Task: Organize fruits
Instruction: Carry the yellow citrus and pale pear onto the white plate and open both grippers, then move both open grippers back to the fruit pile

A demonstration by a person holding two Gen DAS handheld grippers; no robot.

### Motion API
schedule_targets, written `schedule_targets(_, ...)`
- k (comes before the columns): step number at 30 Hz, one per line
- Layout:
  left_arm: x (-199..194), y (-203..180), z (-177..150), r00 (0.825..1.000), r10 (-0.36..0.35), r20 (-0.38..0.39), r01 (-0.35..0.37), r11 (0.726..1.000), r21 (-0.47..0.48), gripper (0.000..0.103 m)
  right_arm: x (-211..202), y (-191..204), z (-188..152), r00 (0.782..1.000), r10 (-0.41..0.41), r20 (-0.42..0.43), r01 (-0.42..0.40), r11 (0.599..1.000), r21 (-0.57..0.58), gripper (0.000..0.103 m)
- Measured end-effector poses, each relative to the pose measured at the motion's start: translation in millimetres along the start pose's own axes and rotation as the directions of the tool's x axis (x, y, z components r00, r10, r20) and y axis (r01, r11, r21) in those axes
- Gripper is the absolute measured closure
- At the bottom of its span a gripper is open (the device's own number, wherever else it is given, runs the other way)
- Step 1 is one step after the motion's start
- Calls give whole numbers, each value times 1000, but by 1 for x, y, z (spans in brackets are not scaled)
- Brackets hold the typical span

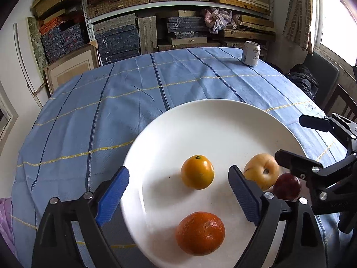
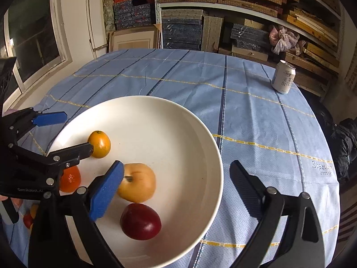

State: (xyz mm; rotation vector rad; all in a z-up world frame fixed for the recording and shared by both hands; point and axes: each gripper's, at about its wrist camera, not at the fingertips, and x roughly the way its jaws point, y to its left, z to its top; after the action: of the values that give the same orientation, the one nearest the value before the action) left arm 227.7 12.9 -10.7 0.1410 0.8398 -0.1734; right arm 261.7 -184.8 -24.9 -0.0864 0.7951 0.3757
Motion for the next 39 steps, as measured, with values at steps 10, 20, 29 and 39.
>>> schedule_targets(10,-88,11,-65,996,46,77,-48,998,28,9,-95,19,-74,992,114,48,-110,991,-74,6)
schedule_targets(20,-153,-11,-179,993,-46,107,46,999,1,9,-125,72,-159,972,234,-20,-235,963,-135,5)
schedule_targets(29,-114,-39,-205,993,-108,39,106,992,65,9,-105,85,-167,984,171,-50,-177,969,-171,6)
schedule_targets(39,-92,-38,-202,998,-62,-32,63,998,18,3,-91,83,-162,990,121,-72,-132,976,-175,5)
